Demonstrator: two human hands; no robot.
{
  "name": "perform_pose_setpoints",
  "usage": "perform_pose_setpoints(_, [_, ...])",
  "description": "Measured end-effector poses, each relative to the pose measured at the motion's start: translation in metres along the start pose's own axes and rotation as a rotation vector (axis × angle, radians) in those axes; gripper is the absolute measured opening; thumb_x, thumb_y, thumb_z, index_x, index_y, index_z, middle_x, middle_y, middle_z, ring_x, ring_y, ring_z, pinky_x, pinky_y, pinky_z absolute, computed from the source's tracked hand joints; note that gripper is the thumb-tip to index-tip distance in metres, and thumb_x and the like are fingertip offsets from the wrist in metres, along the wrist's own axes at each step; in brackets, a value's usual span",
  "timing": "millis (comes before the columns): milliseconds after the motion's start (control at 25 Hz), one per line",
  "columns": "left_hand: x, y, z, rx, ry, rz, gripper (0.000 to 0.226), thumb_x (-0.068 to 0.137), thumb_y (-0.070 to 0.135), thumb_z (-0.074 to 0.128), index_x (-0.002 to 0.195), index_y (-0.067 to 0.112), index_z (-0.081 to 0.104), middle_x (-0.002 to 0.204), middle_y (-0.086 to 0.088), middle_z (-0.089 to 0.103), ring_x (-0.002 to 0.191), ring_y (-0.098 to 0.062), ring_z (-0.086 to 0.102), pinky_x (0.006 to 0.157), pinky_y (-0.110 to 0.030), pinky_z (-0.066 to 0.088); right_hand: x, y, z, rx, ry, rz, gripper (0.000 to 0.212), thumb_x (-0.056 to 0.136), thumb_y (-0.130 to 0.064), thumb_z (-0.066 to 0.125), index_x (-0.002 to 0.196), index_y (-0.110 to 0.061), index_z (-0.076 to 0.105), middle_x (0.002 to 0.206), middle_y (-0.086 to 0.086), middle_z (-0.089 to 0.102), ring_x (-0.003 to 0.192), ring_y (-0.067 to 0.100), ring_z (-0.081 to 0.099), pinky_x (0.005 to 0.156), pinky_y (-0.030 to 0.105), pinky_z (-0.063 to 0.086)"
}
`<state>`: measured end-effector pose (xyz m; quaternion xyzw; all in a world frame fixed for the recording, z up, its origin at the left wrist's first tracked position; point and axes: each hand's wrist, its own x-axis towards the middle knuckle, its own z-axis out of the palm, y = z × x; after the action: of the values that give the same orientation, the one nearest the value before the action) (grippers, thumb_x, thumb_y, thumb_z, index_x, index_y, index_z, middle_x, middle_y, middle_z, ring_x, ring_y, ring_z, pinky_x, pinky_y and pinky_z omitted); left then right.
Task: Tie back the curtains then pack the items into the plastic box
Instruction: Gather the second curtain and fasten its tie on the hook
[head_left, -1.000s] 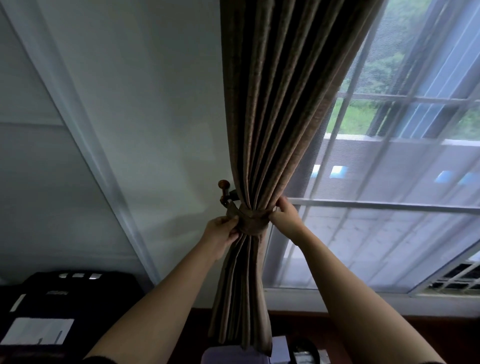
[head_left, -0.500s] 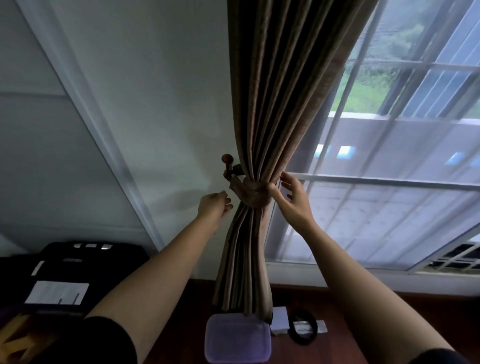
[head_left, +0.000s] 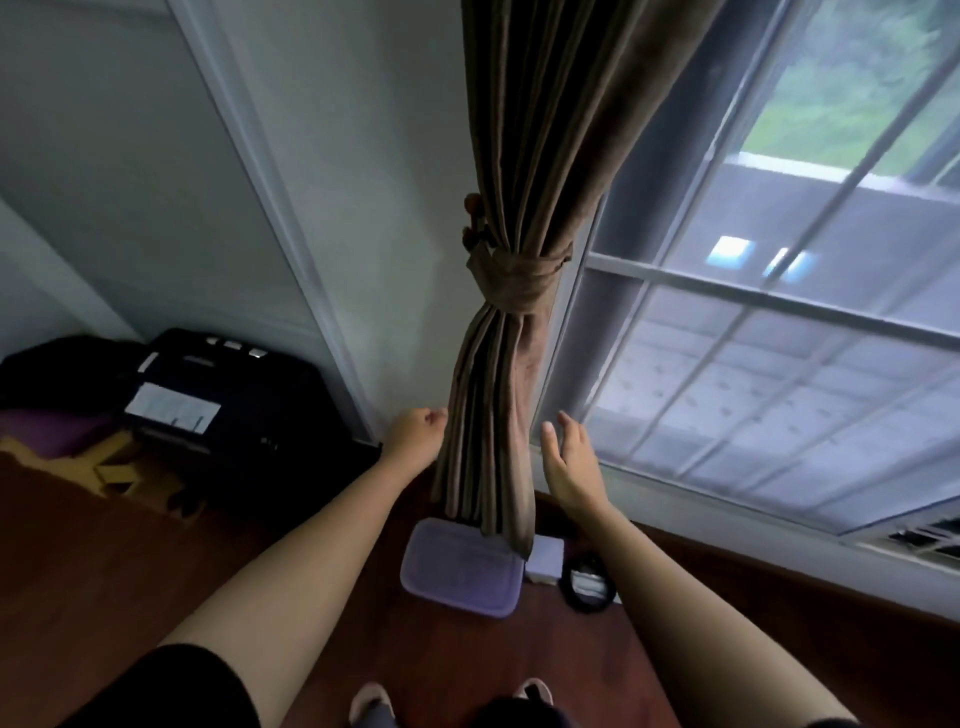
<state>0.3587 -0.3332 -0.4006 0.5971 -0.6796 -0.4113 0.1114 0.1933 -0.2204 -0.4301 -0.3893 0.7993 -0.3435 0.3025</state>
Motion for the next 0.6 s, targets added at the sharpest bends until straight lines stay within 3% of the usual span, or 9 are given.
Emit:
perform_pose_setpoints(80, [-0.018, -0.02, 0.01, -0.006, -0.02, -0.03, 0.041, 0.099, 0.03, 0.039, 0.092, -0.003, 0.061, 0.091, -0.02, 0.064, 0.099, -0.036, 0.06, 0.071, -0.03, 0.04, -0.018, 0.016, 0.008, -0.022, -0.04, 0.025, 0.059, 0.099, -0.04, 0.031, 0.146, -0.005, 0.025, 0.152, 0.012, 0.029, 0.141, 0.022, 0.026, 0.114, 0.031, 0.02])
perform_pose_setpoints(240, [-0.033, -0.072, 0.036, 0.099, -0.079, -0.038, 0.042, 0.099, 0.034, 0.038, 0.124, 0.008, 0.058, 0.122, -0.014, 0.061, 0.114, -0.03, 0.055, 0.095, -0.035, 0.046, -0.055, 0.063, 0.028, -0.08, -0.052, 0.109, 0.06, 0.099, -0.041, 0.031, 0.146, -0.003, 0.023, 0.152, 0.015, 0.028, 0.141, 0.025, 0.025, 0.114, 0.034, 0.02])
perform_pose_setpoints(600, [-0.011, -0.239, 0.151, 0.259, -0.107, -0.085, 0.042, 0.098, 0.036, 0.036, 0.125, 0.011, 0.056, 0.122, -0.013, 0.062, 0.113, -0.03, 0.056, 0.09, -0.032, 0.044, -0.084, 0.225, 0.141, -0.189, -0.133, 0.229, 0.065, 0.097, -0.046, 0.034, 0.147, -0.006, 0.021, 0.152, 0.015, 0.027, 0.141, 0.027, 0.025, 0.112, 0.036, 0.022])
